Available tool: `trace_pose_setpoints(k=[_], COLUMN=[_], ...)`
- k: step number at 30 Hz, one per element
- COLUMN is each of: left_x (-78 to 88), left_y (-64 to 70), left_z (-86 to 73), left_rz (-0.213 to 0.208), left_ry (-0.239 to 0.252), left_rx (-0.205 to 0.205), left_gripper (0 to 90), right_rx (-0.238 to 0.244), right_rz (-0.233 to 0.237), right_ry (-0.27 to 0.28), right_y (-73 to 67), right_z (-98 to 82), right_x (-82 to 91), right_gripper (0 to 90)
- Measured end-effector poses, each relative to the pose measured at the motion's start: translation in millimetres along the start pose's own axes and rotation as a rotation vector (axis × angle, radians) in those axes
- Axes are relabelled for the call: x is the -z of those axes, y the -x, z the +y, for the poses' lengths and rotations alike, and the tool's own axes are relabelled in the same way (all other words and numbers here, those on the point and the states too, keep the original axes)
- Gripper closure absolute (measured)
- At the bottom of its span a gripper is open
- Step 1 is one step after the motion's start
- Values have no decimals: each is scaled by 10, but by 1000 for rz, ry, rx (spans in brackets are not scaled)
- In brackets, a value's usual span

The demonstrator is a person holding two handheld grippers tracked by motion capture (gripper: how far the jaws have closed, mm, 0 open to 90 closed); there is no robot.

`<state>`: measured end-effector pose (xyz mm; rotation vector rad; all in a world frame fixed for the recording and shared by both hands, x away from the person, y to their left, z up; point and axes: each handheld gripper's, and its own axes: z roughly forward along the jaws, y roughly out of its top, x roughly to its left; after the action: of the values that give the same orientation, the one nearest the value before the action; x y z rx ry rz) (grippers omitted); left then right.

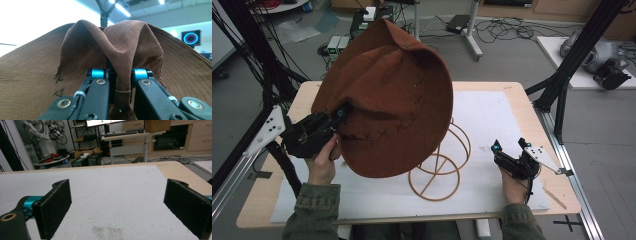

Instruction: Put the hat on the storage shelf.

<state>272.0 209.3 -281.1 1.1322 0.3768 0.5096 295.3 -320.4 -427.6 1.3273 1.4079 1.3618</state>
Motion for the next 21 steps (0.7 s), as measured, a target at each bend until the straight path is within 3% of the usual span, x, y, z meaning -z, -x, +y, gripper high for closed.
trace_pose_setpoints(k=[6, 13, 21], left_x=[-103, -351, -569], left_y=[54, 139, 220], left_z=[-27, -141, -250], left_rz=[-24, -87, -122], left_ry=[-30, -66, -114], left_rx=[3, 26, 26], left_gripper=[874, 873, 873], right_rx=[2, -1, 1], right_rz=[4, 7, 12], right_ry=[-1, -9, -7], right_y=[-2, -22, -18], right_z=[0, -6, -5], right_x=[-2, -6, -1], right_gripper=[69, 69, 69])
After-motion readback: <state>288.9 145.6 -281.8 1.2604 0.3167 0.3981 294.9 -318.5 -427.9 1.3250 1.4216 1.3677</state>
